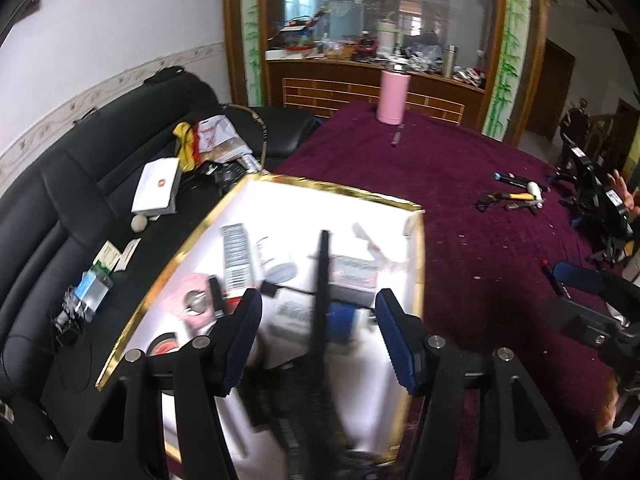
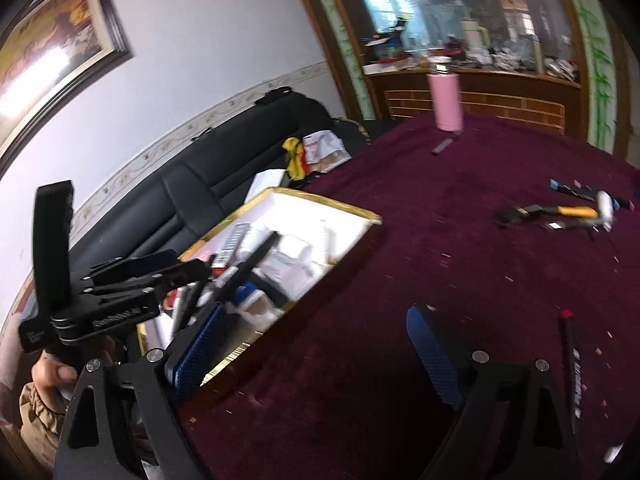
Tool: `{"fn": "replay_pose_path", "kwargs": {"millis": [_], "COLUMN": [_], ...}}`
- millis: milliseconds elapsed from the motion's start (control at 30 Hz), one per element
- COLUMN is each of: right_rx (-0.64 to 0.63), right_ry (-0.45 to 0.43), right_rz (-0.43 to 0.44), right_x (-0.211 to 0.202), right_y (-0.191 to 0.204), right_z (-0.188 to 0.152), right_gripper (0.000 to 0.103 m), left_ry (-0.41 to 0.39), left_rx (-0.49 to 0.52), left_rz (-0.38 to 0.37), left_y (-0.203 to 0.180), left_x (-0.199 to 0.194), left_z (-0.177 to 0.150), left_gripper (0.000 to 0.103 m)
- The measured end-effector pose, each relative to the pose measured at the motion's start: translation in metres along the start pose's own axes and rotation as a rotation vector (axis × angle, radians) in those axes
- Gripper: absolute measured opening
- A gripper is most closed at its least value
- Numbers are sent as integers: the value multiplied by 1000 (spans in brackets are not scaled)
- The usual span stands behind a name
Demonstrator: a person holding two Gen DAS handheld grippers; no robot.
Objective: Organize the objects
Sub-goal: 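Move both tools away from the box over the red-capped black marker on the table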
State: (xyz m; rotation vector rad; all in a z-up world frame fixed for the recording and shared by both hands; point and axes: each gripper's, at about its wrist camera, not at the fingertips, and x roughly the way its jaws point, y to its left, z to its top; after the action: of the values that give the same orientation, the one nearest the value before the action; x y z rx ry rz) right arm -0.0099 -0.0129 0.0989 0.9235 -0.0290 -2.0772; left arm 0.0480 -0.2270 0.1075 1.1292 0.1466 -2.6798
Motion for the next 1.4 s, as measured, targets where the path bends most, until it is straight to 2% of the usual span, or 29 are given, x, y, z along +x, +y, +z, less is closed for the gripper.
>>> {"fn": "replay_pose_path", "kwargs": {"millis": [133,333,433,567,967,1200,1400], "right_rx": [52,54,56,105,110,187,184], "right_ry": [10,28,12,-15,-75,-73,-55], "right_rz": [-26,-82,-119,-118,-201,-238,-245], "right_x": [-10,-29,-39,-49,-75,-77,-72], "right_y": [-28,-59,-73,-91,-105,-128,-132], "right_z": [-7,-22,-27,-27,-23,-23,-26], "right_gripper": [95,95,95,95,96,98,98], "left_ry": [6,20,40,59,105,137,141], "left_rx": [36,94,113,143,186,248,247], "left_rz": [-32,-67,-83,-87,-112,-140,-160], "left_y": [-33,-78,-96,-119,-178,-213,-213], "left_x": [1,5,11,16,34,45,45], "left_z": [6,8,7,6,1,-7,-8], "left_gripper": [58,59,59,59,59,59,59]}}
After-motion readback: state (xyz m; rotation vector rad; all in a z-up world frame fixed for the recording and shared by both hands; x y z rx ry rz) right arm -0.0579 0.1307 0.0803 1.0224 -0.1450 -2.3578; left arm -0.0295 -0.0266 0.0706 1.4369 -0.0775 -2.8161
